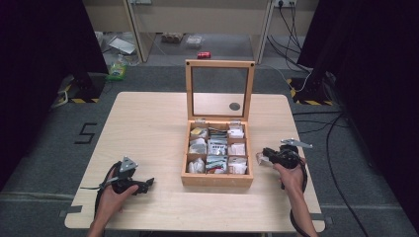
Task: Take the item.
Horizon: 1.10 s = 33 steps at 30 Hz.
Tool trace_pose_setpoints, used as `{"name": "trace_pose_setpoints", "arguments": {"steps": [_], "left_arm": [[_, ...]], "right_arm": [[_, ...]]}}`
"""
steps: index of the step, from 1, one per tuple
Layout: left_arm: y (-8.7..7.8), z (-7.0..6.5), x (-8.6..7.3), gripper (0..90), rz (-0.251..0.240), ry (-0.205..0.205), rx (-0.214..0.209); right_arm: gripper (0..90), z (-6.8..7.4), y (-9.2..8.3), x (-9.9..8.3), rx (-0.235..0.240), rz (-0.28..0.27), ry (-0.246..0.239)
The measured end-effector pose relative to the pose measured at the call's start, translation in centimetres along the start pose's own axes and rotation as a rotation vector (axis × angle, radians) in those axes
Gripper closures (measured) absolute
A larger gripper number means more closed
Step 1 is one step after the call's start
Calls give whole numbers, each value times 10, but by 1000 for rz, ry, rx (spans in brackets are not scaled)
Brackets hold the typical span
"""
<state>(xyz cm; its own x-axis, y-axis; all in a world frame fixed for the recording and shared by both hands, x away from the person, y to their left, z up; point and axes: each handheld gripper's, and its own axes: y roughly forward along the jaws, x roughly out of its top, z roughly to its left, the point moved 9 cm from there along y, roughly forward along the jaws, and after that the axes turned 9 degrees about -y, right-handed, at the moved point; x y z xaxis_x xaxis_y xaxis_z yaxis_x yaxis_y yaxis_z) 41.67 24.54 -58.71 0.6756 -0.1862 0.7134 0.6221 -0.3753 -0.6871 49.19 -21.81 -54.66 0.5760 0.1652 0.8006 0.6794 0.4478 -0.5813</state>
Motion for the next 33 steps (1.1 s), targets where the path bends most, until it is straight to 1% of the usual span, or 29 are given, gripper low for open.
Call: {"name": "trace_pose_setpoints", "arguments": {"steps": [5, 9, 11, 15, 16, 18, 23, 25, 27, 30, 31, 33], "left_arm": [[0, 0, 0, 0, 0, 0, 0], [0, 0, 0, 0, 0, 0, 0], [0, 0, 0, 0, 0, 0, 0], [0, 0, 0, 0, 0, 0, 0], [0, 0, 0, 0, 0, 0, 0], [0, 0, 0, 0, 0, 0, 0], [0, 0, 0, 0, 0, 0, 0], [0, 0, 0, 0, 0, 0, 0], [0, 0, 0, 0, 0, 0, 0], [0, 0, 0, 0, 0, 0, 0], [0, 0, 0, 0, 0, 0, 0], [0, 0, 0, 0, 0, 0, 0]], "right_arm": [[814, -3, 0, -1, -8, 5, -3], [786, -6, -1, -4, -17, 14, 11], [774, -8, -1, -4, -21, 13, 25], [750, -12, -2, -4, -31, 10, 20], [746, -12, -2, -4, -32, 10, 32], [742, -12, -2, -4, -32, 10, 37], [729, -14, -2, -5, -37, 13, 35], [716, -15, -2, -5, -43, 14, 27], [699, -17, -3, -6, -49, 18, 42], [688, -19, -3, -7, -55, 18, 39], [670, -20, -4, -8, -60, 21, 52], [657, -23, -4, -7, -64, 14, 49]]}}
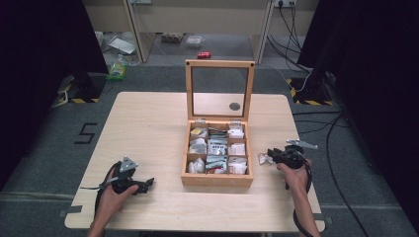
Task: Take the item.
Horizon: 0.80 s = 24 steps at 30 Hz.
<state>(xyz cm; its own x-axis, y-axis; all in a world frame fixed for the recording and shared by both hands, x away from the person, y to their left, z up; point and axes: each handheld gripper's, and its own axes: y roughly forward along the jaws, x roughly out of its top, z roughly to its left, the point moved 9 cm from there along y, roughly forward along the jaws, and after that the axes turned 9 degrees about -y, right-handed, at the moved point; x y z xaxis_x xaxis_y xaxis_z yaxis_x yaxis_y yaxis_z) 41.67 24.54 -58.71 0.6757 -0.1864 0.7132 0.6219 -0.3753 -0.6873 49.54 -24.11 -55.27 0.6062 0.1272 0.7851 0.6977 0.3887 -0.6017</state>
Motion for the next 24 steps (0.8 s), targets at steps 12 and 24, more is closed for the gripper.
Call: {"name": "trace_pose_setpoints", "arguments": {"steps": [12, 24], "left_arm": [[0, 0, 0, 0, 0, 0, 0], [0, 0, 0, 0, 0, 0, 0]], "right_arm": [[545, -4, -5, 6, -7, -21, 28], [434, 0, -8, 16, 7, -37, 31]]}}
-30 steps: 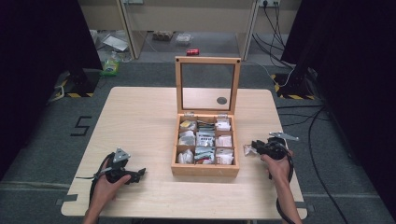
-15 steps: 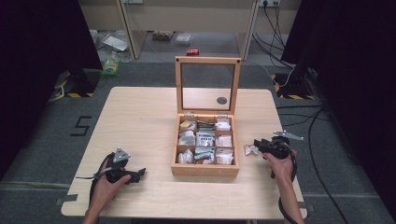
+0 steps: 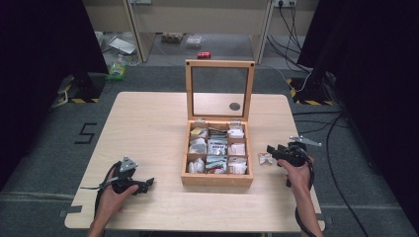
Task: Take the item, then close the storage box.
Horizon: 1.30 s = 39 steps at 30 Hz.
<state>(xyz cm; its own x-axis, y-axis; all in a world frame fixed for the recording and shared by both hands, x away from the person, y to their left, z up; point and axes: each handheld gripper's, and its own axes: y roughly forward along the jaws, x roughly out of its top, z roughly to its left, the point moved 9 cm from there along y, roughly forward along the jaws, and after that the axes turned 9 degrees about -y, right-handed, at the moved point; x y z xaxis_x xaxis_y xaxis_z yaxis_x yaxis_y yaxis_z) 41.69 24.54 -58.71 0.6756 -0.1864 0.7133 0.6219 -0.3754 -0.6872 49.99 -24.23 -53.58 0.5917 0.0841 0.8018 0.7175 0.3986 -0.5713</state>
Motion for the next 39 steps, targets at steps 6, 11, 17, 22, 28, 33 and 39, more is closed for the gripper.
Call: {"name": "trace_pose_setpoints", "arguments": {"steps": [6, 11, 17, 22, 28, 33, 39], "left_arm": [[0, 0, 0, 0, 2, 2, 1], [0, 1, 0, 0, 2, 1, 2], [0, 1, 0, 0, 3, -1, 2], [0, 1, 0, 0, 2, -1, 2], [1, 1, 1, 0, 3, 1, 1], [0, 1, 1, 0, 3, 1, 1], [0, 1, 1, 0, 3, 1, 1]], "right_arm": [[384, 5, -3, 13, 15, -23, -7], [364, 6, -3, 18, 16, -28, -25], [344, 8, -3, 24, 19, -31, -32], [333, 12, -1, 28, 26, -31, -53], [321, 18, 3, 32, 38, -29, -71], [314, 25, 7, 34, 49, -27, -79], [306, 38, 9, 40, 75, -36, -94]]}}
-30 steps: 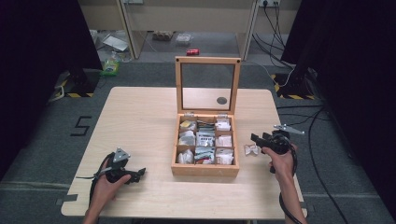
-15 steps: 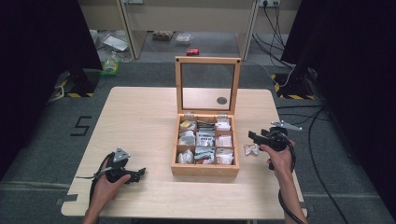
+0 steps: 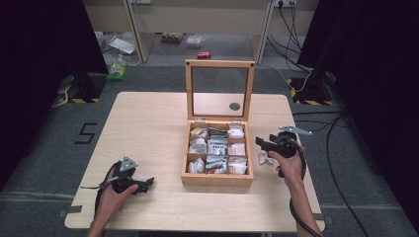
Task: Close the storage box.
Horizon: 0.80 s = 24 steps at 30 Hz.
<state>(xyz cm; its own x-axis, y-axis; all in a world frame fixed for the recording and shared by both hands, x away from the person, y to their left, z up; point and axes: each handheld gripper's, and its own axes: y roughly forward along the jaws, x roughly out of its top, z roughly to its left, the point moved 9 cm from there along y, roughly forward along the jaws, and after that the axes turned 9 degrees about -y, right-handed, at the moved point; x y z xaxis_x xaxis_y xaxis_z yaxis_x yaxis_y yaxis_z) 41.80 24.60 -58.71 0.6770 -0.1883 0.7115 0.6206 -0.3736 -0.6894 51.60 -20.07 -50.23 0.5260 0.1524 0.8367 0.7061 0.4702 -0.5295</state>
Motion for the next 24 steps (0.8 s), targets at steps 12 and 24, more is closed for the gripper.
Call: {"name": "trace_pose_setpoints", "arguments": {"steps": [12, 24], "left_arm": [[0, 0, 0, 0, 1, 1, 0], [0, 0, 0, 0, 1, 1, 0]], "right_arm": [[304, 12, 22, 34, 31, -52, -37], [305, 7, 55, 73, 10, -76, -57]]}}
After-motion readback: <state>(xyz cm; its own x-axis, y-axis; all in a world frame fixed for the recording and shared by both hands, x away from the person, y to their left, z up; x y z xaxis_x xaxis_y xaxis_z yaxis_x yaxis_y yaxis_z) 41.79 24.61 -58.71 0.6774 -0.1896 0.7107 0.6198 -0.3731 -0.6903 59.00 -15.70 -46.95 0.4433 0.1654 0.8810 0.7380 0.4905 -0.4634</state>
